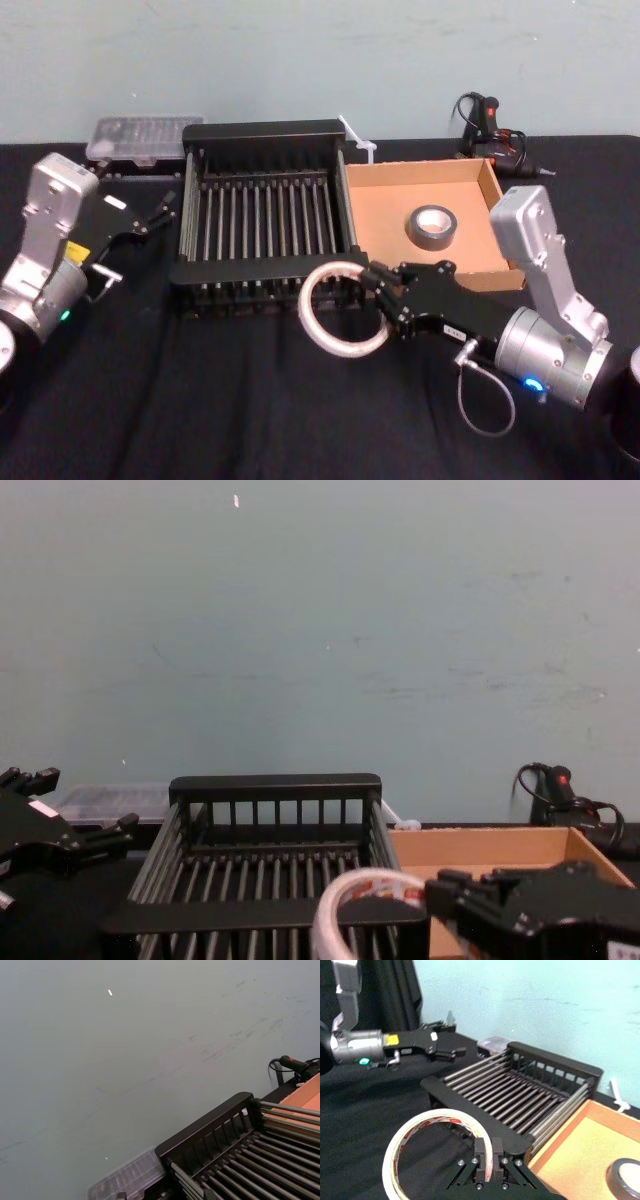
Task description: Pick up the white tape and place it into the black box , Pick up the silver tape and place it into the brown box.
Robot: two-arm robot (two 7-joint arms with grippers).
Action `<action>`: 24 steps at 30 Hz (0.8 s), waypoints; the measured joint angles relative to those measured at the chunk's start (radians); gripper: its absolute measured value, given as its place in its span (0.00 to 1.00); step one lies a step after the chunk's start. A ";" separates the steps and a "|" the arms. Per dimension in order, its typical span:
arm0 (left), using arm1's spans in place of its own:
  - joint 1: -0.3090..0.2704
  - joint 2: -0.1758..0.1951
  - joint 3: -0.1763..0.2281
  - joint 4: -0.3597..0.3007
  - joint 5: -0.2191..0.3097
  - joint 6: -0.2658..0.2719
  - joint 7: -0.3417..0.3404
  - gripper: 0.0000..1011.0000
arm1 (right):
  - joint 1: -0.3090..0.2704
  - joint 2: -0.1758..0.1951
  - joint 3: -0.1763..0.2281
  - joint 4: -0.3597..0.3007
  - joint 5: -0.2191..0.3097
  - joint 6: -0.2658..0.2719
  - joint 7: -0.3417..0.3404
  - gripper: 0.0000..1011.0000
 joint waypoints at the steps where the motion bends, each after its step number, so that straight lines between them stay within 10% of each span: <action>1: 0.000 0.000 0.000 0.000 0.000 0.000 0.000 0.99 | -0.003 -0.004 0.006 0.000 0.008 -0.005 -0.007 0.09; 24: 0.000 0.000 0.000 0.000 0.000 0.000 0.000 0.99 | 0.008 -0.054 0.048 0.044 0.044 -0.035 -0.075 0.09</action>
